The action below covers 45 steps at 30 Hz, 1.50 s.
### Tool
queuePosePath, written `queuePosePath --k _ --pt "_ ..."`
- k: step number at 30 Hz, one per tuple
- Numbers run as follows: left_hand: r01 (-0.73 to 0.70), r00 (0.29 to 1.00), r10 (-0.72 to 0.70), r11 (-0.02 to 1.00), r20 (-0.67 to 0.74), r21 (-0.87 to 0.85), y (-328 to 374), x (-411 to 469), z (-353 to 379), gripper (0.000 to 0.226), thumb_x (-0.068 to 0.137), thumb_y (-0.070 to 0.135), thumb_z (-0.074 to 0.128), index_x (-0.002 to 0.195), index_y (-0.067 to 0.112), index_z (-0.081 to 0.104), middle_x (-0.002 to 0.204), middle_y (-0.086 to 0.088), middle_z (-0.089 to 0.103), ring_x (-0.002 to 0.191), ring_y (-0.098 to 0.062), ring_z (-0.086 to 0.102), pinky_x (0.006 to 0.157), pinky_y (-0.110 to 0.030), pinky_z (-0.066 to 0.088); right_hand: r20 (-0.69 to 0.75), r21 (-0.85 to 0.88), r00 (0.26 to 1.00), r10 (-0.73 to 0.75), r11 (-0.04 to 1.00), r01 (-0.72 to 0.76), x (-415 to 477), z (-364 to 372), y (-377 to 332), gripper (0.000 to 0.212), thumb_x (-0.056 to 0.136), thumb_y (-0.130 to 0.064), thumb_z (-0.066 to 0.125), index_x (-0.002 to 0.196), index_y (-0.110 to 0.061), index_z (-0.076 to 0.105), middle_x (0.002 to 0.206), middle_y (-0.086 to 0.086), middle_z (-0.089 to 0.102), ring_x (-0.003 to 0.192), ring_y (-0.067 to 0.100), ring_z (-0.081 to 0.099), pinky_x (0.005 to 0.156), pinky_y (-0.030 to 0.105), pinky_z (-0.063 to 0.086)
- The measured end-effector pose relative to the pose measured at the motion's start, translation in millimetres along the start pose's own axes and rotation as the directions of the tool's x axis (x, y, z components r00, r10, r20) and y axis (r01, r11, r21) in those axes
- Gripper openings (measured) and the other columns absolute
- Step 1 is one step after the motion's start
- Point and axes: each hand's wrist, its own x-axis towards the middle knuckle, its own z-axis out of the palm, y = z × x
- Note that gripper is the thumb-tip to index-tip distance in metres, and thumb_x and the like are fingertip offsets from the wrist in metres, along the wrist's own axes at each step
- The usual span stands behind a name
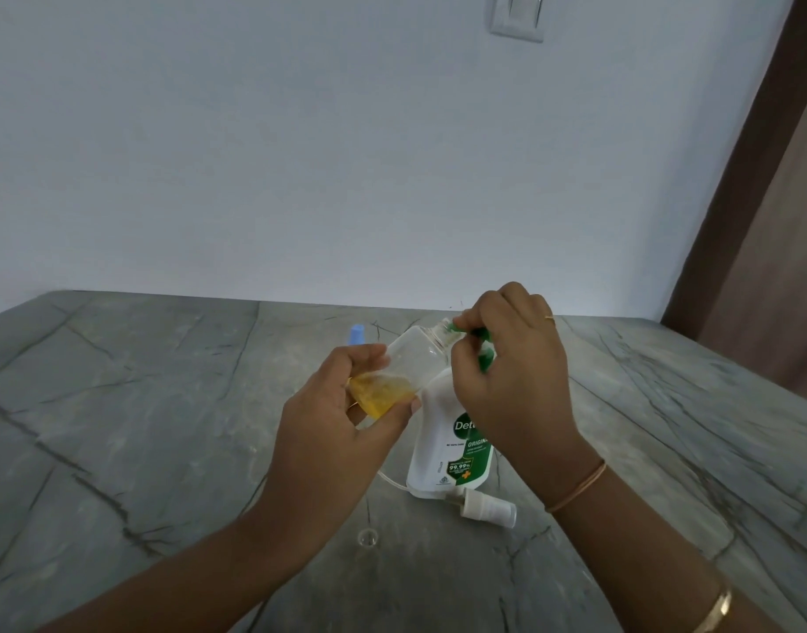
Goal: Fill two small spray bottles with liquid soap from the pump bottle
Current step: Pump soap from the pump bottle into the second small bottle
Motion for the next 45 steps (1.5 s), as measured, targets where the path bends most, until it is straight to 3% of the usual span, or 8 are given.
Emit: queuePosePath --k 7,17,27,39,45 --pt "0.009 1.000 -0.009 1.000 -0.010 -0.024 4 1 0 0.047 0.062 0.044 0.064 0.105 0.033 0.049 0.102 0.022 0.055 0.083 0.004 0.058 0.070 0.004 0.041 0.189 -0.025 0.980 -0.057 0.998 0.063 18 -20 2 0.010 0.067 -0.002 0.054 0.073 -0.009 0.058 0.073 0.001 0.052 0.067 0.017 0.043 0.059 0.012 0.029" --pt "0.017 1.000 -0.017 1.000 0.007 0.000 1 0 -1 0.050 0.063 0.047 0.063 0.108 0.032 0.050 0.105 0.017 0.058 0.090 -0.006 0.062 0.074 0.000 0.042 0.047 -0.029 0.999 -0.004 1.000 0.006 3 -2 -1 0.006 0.069 -0.005 0.050 0.072 -0.007 0.055 0.073 0.005 0.051 0.069 0.019 0.043 0.059 0.023 0.028" --pt "0.005 1.000 -0.005 0.999 -0.001 -0.031 4 2 -1 0.048 0.062 0.045 0.064 0.106 0.033 0.049 0.103 0.017 0.057 0.086 0.001 0.060 0.071 0.003 0.042 0.141 -0.051 0.990 -0.023 0.998 0.030 14 -17 -2 0.009 0.067 -0.006 0.053 0.074 -0.010 0.057 0.074 0.002 0.053 0.068 0.017 0.044 0.061 0.011 0.028" --pt "0.007 1.000 -0.007 1.000 0.007 -0.029 1 1 -1 0.048 0.063 0.046 0.064 0.106 0.033 0.048 0.103 0.020 0.056 0.085 0.004 0.058 0.071 0.003 0.042 0.007 -0.049 1.000 -0.024 0.998 0.024 2 -1 0 0.006 0.070 -0.003 0.049 0.072 -0.006 0.055 0.072 0.006 0.051 0.067 0.020 0.042 0.061 0.022 0.026" --pt "0.014 1.000 -0.014 1.000 0.001 -0.010 0 0 1 0.049 0.062 0.048 0.062 0.107 0.035 0.047 0.105 0.019 0.056 0.090 -0.003 0.060 0.073 0.002 0.041 0.069 -0.041 0.998 0.010 0.999 -0.007 5 -7 -3 0.008 0.068 -0.002 0.053 0.073 -0.007 0.056 0.073 0.004 0.052 0.069 0.018 0.044 0.060 0.014 0.026"
